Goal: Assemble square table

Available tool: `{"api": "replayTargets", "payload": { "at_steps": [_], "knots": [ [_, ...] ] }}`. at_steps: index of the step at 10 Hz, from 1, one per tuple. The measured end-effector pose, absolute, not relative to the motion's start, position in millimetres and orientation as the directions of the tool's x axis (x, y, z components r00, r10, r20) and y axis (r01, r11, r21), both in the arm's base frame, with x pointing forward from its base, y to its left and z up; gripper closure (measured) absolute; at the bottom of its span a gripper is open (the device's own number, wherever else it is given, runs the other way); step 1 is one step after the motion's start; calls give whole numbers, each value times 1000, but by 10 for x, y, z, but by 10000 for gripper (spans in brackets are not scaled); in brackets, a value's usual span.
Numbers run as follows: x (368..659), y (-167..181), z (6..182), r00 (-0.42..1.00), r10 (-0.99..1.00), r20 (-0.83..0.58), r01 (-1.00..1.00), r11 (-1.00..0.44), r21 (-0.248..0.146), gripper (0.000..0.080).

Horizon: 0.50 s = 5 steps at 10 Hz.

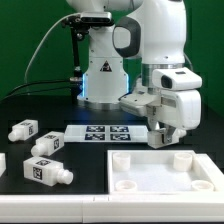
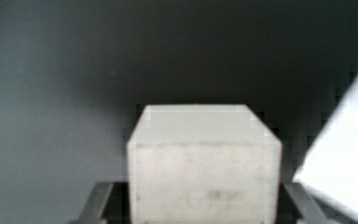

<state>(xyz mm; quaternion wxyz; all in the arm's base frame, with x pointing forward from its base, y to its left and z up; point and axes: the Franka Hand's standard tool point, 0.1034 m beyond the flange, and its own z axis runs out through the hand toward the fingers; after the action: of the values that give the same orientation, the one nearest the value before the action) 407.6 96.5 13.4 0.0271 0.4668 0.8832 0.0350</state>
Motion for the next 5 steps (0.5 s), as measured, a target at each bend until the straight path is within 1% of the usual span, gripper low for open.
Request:
{"api": "replayTargets", "payload": {
  "at_steps": [1,2,5],
  "knots": [
    [4104,891,141,-678,734,-32,728,677,107,534],
    [4082,890,128,-677,735,-29,730,676,100,534],
    [4054,887,124,-801,597,-47,592,801,91,534]
  ]
}}
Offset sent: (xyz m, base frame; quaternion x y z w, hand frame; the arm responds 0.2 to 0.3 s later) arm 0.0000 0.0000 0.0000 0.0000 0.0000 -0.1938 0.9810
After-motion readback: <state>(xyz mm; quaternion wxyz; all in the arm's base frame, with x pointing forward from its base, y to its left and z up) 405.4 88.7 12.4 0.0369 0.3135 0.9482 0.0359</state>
